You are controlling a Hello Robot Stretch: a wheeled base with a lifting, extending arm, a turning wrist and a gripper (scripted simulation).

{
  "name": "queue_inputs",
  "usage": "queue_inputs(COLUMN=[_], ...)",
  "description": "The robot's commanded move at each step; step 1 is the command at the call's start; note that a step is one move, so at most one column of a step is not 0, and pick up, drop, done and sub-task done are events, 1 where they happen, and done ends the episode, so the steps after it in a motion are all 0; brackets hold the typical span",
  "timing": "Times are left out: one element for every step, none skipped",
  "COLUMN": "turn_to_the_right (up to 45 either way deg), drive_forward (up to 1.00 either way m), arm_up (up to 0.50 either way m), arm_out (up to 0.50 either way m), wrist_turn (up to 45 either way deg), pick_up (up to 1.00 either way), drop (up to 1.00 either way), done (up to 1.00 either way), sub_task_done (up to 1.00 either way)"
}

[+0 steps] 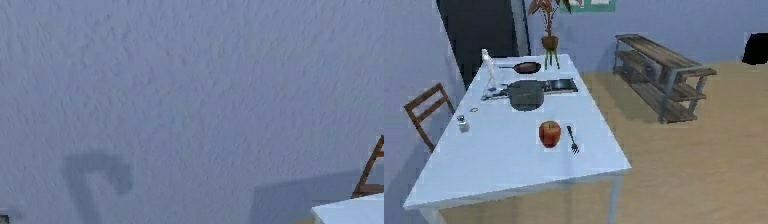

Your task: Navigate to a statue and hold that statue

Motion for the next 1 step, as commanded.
queue_inputs(turn_to_the_right=[3.0], drive_forward=[0.00], arm_up=[0.00], arm_out=[0.00], wrist_turn=[0.0], pick_up=[0.00], drop=[0.00], done=[0.00], sub_task_done=[0.00])
